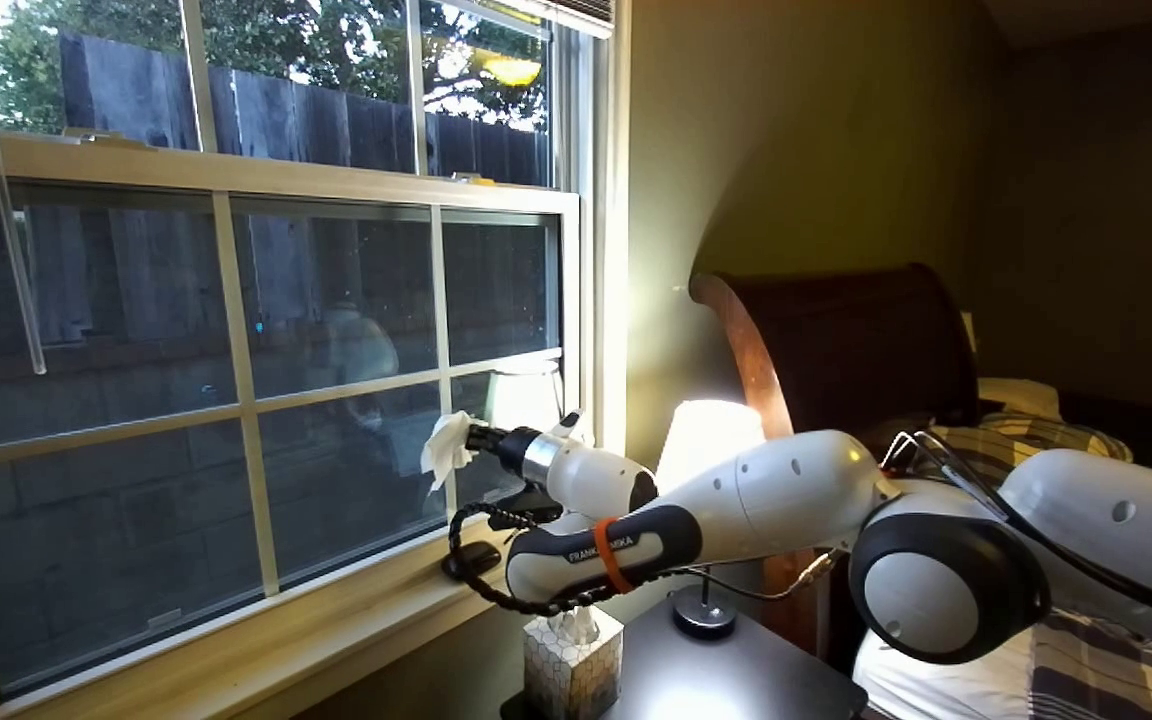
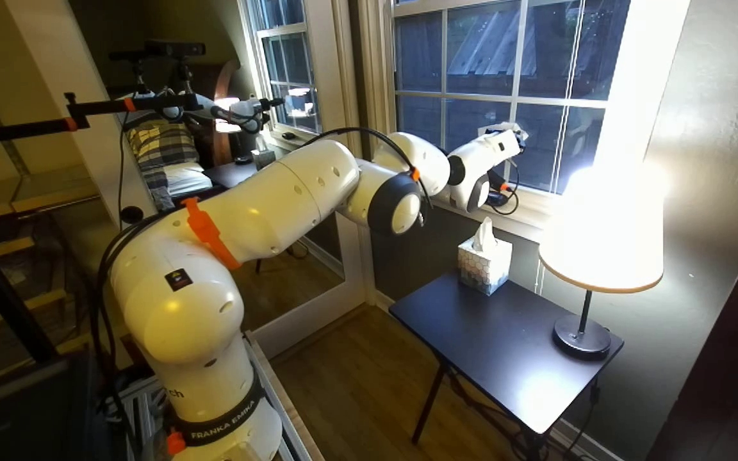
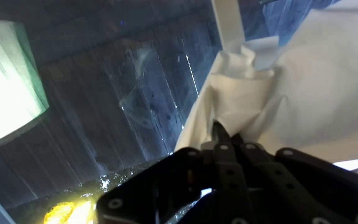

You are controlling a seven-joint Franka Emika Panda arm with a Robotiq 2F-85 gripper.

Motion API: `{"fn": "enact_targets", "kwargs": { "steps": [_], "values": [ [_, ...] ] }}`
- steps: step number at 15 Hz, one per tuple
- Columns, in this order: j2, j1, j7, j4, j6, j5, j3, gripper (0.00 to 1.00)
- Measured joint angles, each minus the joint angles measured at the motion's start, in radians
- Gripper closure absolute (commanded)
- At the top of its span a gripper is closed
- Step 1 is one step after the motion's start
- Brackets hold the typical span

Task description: Use the tissue wipe a section of the window

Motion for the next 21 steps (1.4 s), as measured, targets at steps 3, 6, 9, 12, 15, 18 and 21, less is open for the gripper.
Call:
{"fn": "enact_targets", "kwargs": {
  "steps": [3,6,9,12,15,18,21],
  "values": [
    [0.000,-0.006,0.025,-0.049,-0.029,-0.012,0.009,1.00],
    [-0.006,-0.019,0.030,-0.100,-0.076,-0.012,0.008,1.00],
    [-0.029,-0.025,-0.006,-0.148,-0.121,0.037,-0.017,1.00],
    [-0.065,-0.001,-0.070,-0.196,-0.136,0.156,-0.101,1.00],
    [-0.101,0.043,-0.153,-0.225,-0.136,0.314,-0.236,1.00],
    [-0.137,0.085,-0.227,-0.232,-0.136,0.446,-0.368,1.00],
    [-0.167,0.105,-0.253,-0.232,-0.133,0.467,-0.412,1.00]
  ]
}}
